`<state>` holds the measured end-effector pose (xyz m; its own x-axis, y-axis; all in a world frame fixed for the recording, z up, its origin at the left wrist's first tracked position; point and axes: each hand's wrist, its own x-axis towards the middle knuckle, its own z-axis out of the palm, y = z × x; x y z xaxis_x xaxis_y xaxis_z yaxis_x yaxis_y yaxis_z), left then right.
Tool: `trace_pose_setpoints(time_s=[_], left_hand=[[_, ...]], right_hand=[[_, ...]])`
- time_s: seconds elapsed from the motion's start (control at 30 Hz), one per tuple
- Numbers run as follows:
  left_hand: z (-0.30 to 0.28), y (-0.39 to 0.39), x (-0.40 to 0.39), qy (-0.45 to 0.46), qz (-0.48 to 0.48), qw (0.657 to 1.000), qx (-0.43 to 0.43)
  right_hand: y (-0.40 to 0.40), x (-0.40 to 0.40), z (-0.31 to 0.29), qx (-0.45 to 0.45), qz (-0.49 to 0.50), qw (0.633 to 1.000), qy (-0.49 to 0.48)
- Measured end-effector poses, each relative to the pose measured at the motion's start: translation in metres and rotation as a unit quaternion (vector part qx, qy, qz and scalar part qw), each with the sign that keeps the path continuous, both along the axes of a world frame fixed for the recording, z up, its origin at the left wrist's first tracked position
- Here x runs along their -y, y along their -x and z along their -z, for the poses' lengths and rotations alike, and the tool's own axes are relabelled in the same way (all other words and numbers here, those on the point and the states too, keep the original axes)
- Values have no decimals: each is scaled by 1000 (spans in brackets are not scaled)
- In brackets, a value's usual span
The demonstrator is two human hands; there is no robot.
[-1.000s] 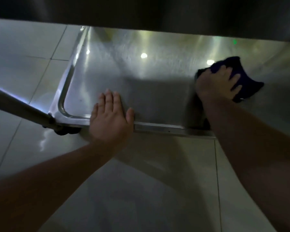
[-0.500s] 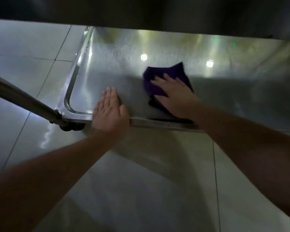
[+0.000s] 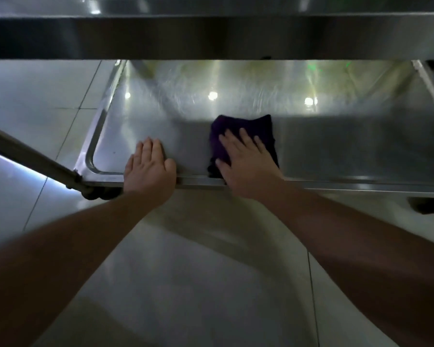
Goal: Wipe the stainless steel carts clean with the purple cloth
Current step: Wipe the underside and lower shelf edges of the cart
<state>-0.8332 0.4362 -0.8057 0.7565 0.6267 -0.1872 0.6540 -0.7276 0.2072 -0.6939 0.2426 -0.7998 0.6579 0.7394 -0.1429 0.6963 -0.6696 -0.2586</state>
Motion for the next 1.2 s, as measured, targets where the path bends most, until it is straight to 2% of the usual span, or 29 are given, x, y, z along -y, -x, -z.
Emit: trace_pose_setpoints(time_s=[0.07, 0.17, 0.23, 0.3, 0.5, 0.67, 1.03, 1.13, 1.2], left_hand=[[-2, -2, 1, 9, 2, 1000, -3], [-7, -4, 14, -2, -16, 1000, 6], [-14, -13, 32, -18, -5, 1000, 13], [-21, -31, 61, -28, 51, 998, 29], [-18, -84, 165, 15, 199, 978, 59], [-8, -114, 209, 20, 225, 972, 57], [4, -127, 242, -26, 239, 971, 4], [1, -127, 242, -27, 238, 971, -1], [0, -125, 243, -38, 235, 971, 1]], right_hand=[[-11, 20, 1, -9, -65, 998, -2], [-35, 60, 5, -1, -79, 997, 9], [-50, 87, 7, 4, -61, 998, 16], [-64, 113, 7, 8, -34, 999, 19], [-105, 207, 2, -3, 39, 999, 28], [-142, 281, -3, -22, 114, 993, 38], [-214, 336, 16, 59, 299, 952, 17], [-206, 333, 14, 52, 293, 954, 25], [-185, 337, 10, 19, 250, 967, 37]])
